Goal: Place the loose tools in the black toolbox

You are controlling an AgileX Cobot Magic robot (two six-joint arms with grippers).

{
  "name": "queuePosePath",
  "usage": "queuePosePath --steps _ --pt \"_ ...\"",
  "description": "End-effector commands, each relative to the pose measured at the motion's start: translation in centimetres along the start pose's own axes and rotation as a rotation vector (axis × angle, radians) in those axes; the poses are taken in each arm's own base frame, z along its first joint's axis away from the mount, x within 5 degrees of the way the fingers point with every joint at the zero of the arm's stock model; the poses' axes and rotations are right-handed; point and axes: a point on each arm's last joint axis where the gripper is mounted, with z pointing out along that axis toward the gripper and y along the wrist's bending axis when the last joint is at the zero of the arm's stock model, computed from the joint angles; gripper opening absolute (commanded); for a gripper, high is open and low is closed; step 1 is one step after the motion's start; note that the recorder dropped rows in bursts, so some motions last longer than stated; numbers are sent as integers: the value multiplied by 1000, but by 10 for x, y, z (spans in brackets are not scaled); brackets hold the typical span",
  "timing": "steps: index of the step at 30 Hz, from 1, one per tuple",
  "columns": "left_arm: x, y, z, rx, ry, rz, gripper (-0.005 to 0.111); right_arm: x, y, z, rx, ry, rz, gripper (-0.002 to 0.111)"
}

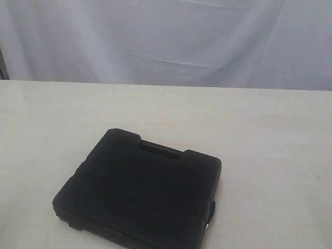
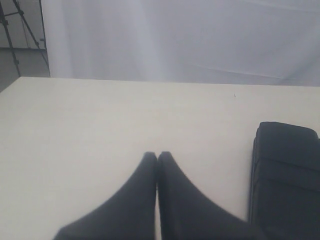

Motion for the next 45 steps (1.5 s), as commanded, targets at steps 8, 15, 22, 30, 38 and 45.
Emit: queuePosePath --steps 8,15,22,30,38,45 --pt "1 0 0 3 0 -3 0 21 -23 -13 185 -84 -226 -1" --pt "1 0 0 3 0 -3 0 34 -24 -23 178 -131 -248 -1" --pt "1 0 0 3 0 -3 0 52 -24 -26 158 51 -253 -1" --pt "1 0 0 3 0 -5 0 53 -24 -26 158 54 -250 -1" --pt "1 0 0 3 0 -3 0 53 -24 -26 153 55 -251 -1" --pt "1 0 0 3 0 -3 0 54 -19 -26 62 57 -270 -1"
